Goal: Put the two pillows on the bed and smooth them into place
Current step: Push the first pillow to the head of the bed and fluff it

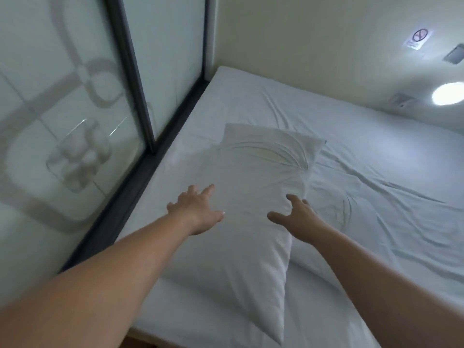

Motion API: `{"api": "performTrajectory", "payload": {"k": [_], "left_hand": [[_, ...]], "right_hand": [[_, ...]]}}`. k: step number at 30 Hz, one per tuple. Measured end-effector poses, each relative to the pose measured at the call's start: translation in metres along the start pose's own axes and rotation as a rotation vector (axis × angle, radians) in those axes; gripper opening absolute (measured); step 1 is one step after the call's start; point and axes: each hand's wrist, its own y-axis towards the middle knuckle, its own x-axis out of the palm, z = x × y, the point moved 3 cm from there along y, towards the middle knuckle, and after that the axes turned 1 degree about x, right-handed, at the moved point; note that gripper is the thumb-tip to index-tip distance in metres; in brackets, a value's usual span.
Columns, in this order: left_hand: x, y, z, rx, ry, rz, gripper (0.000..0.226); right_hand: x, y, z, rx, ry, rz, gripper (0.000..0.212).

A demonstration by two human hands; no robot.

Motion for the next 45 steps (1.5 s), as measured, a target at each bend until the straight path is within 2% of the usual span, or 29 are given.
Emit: {"api": "performTrajectory", "payload": {"k": [6, 10, 12, 14, 16, 17, 19, 20, 21, 23, 26, 28, 31, 33, 36, 40, 42, 45], "left_hand": [[0.039, 0.096, -0.017, -0.021, -0.035, -0.058, 0.092], [0.061, 0.179, -0.018, -0.091, -0.131, -0.041, 0.124], [0.087, 0.211, -0.014, -0.091, -0.187, -0.065, 0.134], [0.122, 0.233, -0.013, -0.067, -0.203, -0.008, 0.131], [0.152, 0.252, -0.021, -0.050, -0.142, 0.118, 0.120], [0.159, 0.262, -0.025, -0.042, -0.127, 0.176, 0.113], [0.156, 0.275, -0.026, 0.015, -0.263, 0.271, 0.090], [0.144, 0.277, -0.024, 0.052, -0.349, 0.319, 0.070], [0.125, 0.277, -0.020, 0.088, -0.408, 0.369, 0.049], [0.072, 0.281, -0.002, 0.140, -0.442, 0.434, 0.031], [-0.033, 0.303, 0.039, 0.198, -0.463, 0.495, 0.032], [-0.108, 0.325, 0.065, 0.234, -0.488, 0.599, 0.036], [-0.186, 0.360, 0.075, 0.335, -0.583, 0.589, 0.046], [-0.200, 0.379, 0.060, 0.293, -0.504, 0.528, 0.060], [-0.172, 0.404, 0.027, 0.199, -0.236, 0.427, 0.069], [-0.109, 0.450, 0.005, 0.129, -0.078, 0.220, 0.092], [-0.092, 0.489, 0.002, 0.092, -0.021, 0.195, 0.107], [-0.075, 0.548, 0.009, 0.054, -0.019, 0.181, 0.126]], "right_hand": [[0.035, 0.095, -0.003, 0.168, 0.115, 0.084, 0.117], [0.051, 0.160, 0.014, 0.264, 0.192, 0.176, 0.138], [0.078, 0.185, 0.020, 0.255, 0.201, 0.213, 0.140], [0.112, 0.204, 0.025, 0.225, 0.149, 0.358, 0.133], [0.142, 0.225, 0.032, 0.207, 0.144, 0.471, 0.114], [0.152, 0.235, 0.034, 0.206, 0.216, 0.498, 0.101], [0.156, 0.247, 0.032, 0.211, 0.354, 0.517, 0.073], [0.149, 0.249, 0.024, 0.199, 0.369, 0.531, 0.061], [0.135, 0.248, 0.013, 0.164, 0.365, 0.566, 0.053], [0.086, 0.250, -0.009, 0.088, 0.349, 0.634, 0.044], [-0.027, 0.266, -0.044, 0.058, 0.394, 0.687, 0.036], [-0.104, 0.281, -0.064, 0.053, 0.489, 0.735, 0.033], [-0.161, 0.308, -0.096, -0.064, 0.569, 0.717, 0.042], [-0.157, 0.331, -0.101, -0.045, 0.506, 0.654, 0.048], [-0.110, 0.369, -0.079, 0.174, 0.489, 0.488, 0.071], [-0.029, 0.420, -0.065, 0.387, 0.598, 0.188, 0.104], [-0.011, 0.453, -0.075, 0.414, 0.689, 0.147, 0.118], [-0.007, 0.510, -0.088, 0.397, 0.764, 0.184, 0.137]]}}
